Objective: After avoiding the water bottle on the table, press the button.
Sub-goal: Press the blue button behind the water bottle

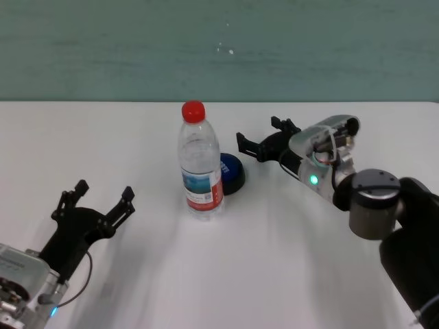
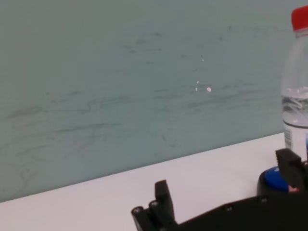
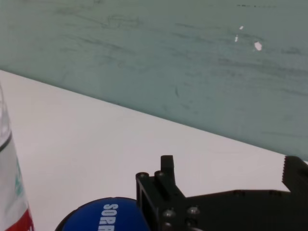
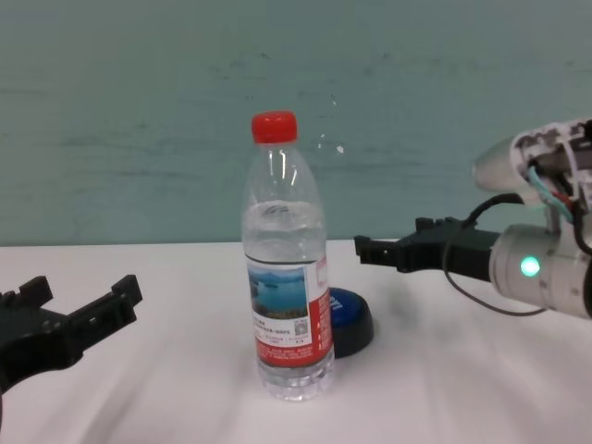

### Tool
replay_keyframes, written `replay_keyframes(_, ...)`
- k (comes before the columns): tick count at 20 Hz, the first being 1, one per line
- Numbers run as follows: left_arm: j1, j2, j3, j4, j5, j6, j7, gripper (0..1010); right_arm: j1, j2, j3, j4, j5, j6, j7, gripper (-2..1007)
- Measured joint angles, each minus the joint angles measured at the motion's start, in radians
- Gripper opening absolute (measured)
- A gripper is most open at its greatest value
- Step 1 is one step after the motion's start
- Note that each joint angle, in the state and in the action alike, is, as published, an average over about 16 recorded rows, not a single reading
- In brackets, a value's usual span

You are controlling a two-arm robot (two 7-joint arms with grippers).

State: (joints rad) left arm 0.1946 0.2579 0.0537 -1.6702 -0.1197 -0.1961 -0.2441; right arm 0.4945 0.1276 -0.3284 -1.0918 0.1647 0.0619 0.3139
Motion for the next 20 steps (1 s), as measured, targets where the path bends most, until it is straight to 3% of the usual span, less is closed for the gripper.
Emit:
replay_keyframes(11, 0.000, 0.000, 0.000, 0.000, 0.000, 0.000, 0.000, 1010, 0.085, -0.030, -0.029, 0.138, -0.004, -0.016, 0.030, 1004)
replay_keyframes(20, 0.000, 0.000, 0.000, 0.000, 0.000, 0.000, 0.000, 1010, 0.164, -0.062, -0.045, 0.285, -0.005, -0.049, 0.063, 1004)
